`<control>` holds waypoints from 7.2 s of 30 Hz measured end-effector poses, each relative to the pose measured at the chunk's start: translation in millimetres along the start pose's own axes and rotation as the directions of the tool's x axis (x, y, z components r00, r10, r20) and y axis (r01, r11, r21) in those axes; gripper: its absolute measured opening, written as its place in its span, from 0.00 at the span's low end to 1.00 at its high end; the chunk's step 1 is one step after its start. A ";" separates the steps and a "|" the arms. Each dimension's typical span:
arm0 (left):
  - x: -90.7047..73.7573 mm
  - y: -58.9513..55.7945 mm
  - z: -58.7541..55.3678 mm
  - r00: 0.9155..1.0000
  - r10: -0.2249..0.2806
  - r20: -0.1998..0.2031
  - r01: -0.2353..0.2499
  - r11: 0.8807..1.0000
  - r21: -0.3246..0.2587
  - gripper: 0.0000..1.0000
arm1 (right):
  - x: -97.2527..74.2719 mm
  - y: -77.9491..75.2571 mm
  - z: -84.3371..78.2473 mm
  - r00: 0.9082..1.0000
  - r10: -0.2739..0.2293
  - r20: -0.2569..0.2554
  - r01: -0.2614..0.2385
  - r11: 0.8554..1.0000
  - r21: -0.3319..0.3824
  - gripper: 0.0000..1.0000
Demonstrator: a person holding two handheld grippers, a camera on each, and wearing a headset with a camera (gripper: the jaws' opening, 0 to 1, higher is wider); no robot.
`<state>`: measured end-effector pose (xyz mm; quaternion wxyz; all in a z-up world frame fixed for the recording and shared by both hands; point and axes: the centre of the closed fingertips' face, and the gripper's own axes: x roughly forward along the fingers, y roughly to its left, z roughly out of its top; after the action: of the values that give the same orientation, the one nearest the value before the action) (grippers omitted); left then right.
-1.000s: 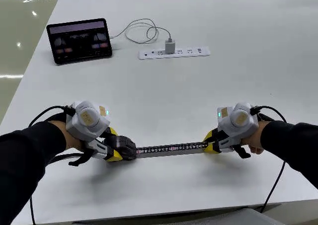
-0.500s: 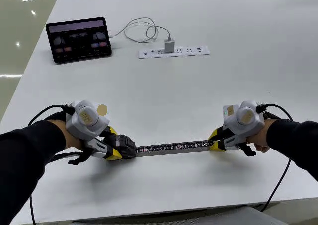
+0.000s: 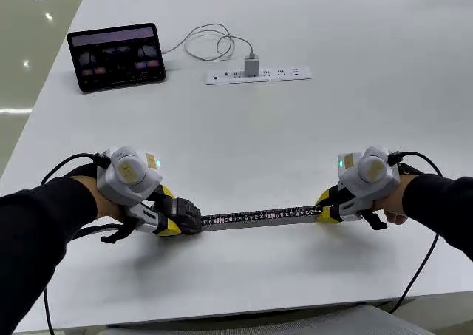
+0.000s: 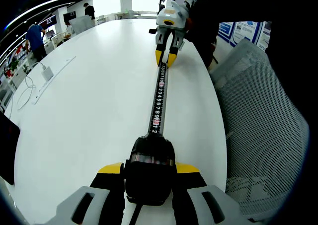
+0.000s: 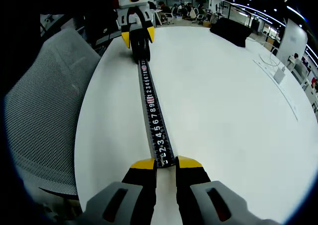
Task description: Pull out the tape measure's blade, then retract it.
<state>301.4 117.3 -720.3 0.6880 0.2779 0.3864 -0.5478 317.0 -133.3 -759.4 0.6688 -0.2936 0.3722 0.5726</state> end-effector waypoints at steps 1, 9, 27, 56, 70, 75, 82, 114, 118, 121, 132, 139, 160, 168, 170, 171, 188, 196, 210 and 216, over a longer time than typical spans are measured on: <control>0.1 0.1 0.0 1.000 0.000 0.000 0.000 1.000 0.000 0.33 | -0.4 -0.1 -0.8 1.000 -0.001 -0.001 0.001 1.000 0.001 0.09; 0.0 0.3 -0.1 1.000 0.002 0.003 -0.002 1.000 -0.002 0.33 | -2.3 0.4 -2.4 1.000 0.000 -0.003 0.000 1.000 0.006 0.09; 0.7 1.1 -0.2 1.000 0.002 0.012 -0.002 1.000 -0.005 0.33 | -4.1 4.6 1.1 1.000 0.002 -0.002 -0.002 1.000 0.019 0.09; -7.7 13.6 -13.9 0.985 0.142 0.099 -0.121 0.974 -0.191 0.43 | -2.0 -1.3 1.9 0.997 -0.070 0.014 0.069 0.996 0.050 0.17; -23.1 25.7 -41.8 0.941 0.305 0.144 -0.223 0.883 -0.414 0.85 | -13.1 -5.1 -4.2 0.981 -0.172 0.086 0.153 0.968 0.197 0.29; -32.5 28.6 -42.3 0.921 0.347 0.178 -0.226 0.847 -0.480 1.00 | -19.1 -5.5 -10.2 0.977 -0.196 0.088 0.174 0.961 0.216 0.31; -39.0 28.5 -43.6 0.910 0.373 0.181 -0.241 0.830 -0.503 1.00 | -23.3 -5.3 -9.7 0.973 -0.216 0.087 0.190 0.952 0.240 0.37; -72.0 6.4 -62.2 0.801 0.574 0.171 -0.330 0.662 -0.673 1.00 | -68.4 16.4 -21.9 0.859 -0.499 0.115 0.399 0.793 0.460 0.83; -80.0 6.7 -58.7 0.792 0.585 0.173 -0.339 0.657 -0.673 1.00 | -76.7 19.8 -20.4 0.848 -0.516 0.119 0.409 0.781 0.473 0.85; -88.8 4.3 -52.8 0.785 0.596 0.172 -0.345 0.650 -0.677 1.00 | -85.3 22.3 -17.3 0.838 -0.531 0.122 0.419 0.771 0.480 0.86; -109.8 -10.1 -44.9 0.770 0.610 0.190 -0.362 0.662 -0.656 1.00 | -100.3 33.7 -20.4 0.830 -0.545 0.121 0.416 0.748 0.518 0.93; -115.0 -20.7 -48.8 0.772 0.604 0.197 -0.354 0.667 -0.656 1.00 | -116.2 47.3 -30.1 0.819 -0.561 0.118 0.418 0.726 0.546 0.96; -121.6 -31.2 -56.2 0.769 0.606 0.202 -0.366 0.678 -0.638 1.00 | -132.8 58.5 -39.0 0.807 -0.580 0.112 0.439 0.715 0.544 1.00; -121.6 -28.7 -59.4 0.769 0.607 0.200 -0.367 0.675 -0.640 1.00 | -132.6 60.4 -36.0 0.807 -0.575 0.132 0.424 0.721 0.548 1.00; -121.1 -27.7 -59.4 0.769 0.607 0.201 -0.363 0.673 -0.644 1.00 | -133.4 59.4 -37.5 0.808 -0.576 0.127 0.424 0.716 0.554 1.00; -120.6 -27.7 -58.6 0.769 0.607 0.202 -0.363 0.674 -0.643 1.00 | -133.9 58.9 -38.0 0.808 -0.576 0.127 0.423 0.716 0.556 1.00; -108.2 -26.8 -52.0 0.777 0.594 0.208 -0.356 0.688 -0.633 1.00 | -131.9 61.3 -47.0 0.818 -0.564 0.116 0.430 0.731 0.529 1.00; -102.7 -29.2 -60.0 0.781 0.592 0.201 -0.351 0.681 -0.643 1.00 | -129.2 64.5 -53.7 0.832 -0.546 0.098 0.427 0.744 0.513 1.00; -94.9 -21.3 -50.8 0.797 0.582 0.162 -0.355 0.669 -0.653 0.99 | -127.3 57.3 -47.9 0.847 -0.522 0.100 0.426 0.779 0.460 1.00; -93.5 -2.5 -36.1 0.790 0.598 0.137 -0.372 0.644 -0.668 1.00 | -132.5 46.0 -43.9 0.853 -0.512 0.101 0.430 0.798 0.423 1.00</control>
<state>281.3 196.2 -661.7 0.9185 0.0349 0.3238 -0.2242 255.7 -233.9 -671.4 0.8702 -0.1781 0.3192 0.3304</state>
